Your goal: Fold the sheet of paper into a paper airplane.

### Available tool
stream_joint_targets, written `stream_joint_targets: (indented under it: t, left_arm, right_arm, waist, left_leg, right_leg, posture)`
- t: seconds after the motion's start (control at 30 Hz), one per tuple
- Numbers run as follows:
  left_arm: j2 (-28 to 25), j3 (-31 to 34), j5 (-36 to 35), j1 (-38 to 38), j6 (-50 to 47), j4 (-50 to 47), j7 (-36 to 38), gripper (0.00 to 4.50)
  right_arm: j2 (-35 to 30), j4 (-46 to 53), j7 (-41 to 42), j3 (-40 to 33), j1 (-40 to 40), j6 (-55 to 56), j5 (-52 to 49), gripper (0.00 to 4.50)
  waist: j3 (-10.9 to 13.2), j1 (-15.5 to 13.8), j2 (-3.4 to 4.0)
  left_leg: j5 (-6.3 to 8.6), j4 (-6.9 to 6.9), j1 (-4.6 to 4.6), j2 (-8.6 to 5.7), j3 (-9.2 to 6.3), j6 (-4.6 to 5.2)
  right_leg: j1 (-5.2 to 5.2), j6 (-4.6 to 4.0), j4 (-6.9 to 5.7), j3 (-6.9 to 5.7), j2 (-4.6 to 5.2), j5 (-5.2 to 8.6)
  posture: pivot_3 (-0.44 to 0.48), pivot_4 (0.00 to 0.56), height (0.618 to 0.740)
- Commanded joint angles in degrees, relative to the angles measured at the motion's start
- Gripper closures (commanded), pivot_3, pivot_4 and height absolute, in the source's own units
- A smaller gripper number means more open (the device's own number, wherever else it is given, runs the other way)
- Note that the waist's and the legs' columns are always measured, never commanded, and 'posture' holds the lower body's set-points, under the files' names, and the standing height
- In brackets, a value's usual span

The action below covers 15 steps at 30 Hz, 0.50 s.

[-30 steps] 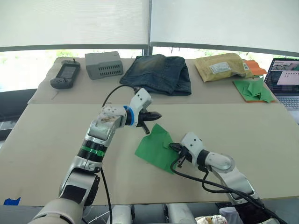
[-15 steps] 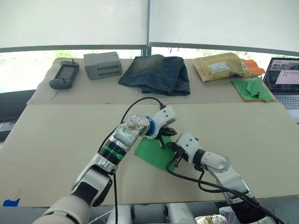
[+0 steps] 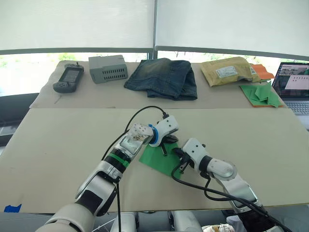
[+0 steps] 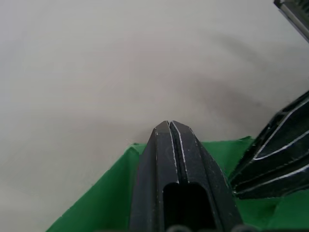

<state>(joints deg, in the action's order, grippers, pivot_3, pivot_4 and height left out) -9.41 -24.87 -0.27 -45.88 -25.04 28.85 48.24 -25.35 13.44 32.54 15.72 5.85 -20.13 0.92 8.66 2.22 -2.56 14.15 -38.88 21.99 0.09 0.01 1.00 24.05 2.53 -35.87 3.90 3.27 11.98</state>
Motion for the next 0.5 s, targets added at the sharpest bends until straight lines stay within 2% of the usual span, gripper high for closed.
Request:
stream_joint_targets:
  t: [0.03, 0.13, 0.23, 0.5]
  left_arm:
    - [-0.86, 2.07, 1.48, -0.64, -0.46, 2.85, -2.32, 4.5]
    - [-0.84, 5.05, -0.07, -1.02, -1.29, 1.87, -3.19, 4.5]
    - [-0.16, 11.92, -5.26, -1.94, -4.91, -3.19, -4.08, 4.5]
    - [-5.87, 22.34, -13.28, 1.35, -19.67, -20.08, -6.28, 4.5]
  right_arm:
    - [-0.35, -2.73, 1.28, 1.96, -1.0, -3.04, 0.79, 4.47]
    - [-0.28, -3.18, 1.48, 2.21, -0.44, -2.97, 0.79, 4.47]
    - [-0.33, -3.82, 1.99, 2.43, 0.24, -2.76, 0.83, 4.47]
    - [-0.03, -5.67, 3.55, 3.32, 2.12, -2.1, 1.07, 4.47]
  waist:
    - [0.0, 0.08, 0.0]
    - [0.0, 0.24, 0.0]
    - [0.0, 0.36, 0.0]
    - [0.0, 0.42, 0.02]
  left_leg:
    - [0.0, 0.0, 0.0, 0.0, 0.0, 0.0]
    - [0.0, 0.01, 0.01, 0.02, 0.0, 0.0]
    - [0.0, 0.01, 0.03, 0.05, -0.03, 0.0]
    - [0.0, 0.05, -0.01, 0.1, -0.17, 0.0]
  right_leg:
    - [0.01, 0.0, 0.0, 0.0, 0.0, 0.0]
    - [0.03, 0.0, 0.0, 0.0, -0.02, 0.0]
    - [0.08, 0.0, -0.02, 0.0, -0.04, 0.0]
    - [0.08, -0.01, -0.02, 0.01, -0.04, -0.01]
  posture:
    - [0.0, 0.15, 0.728]
    - [0.0, 0.15, 0.728]
    - [0.0, 0.15, 0.728]
    - [0.0, 0.15, 0.728]
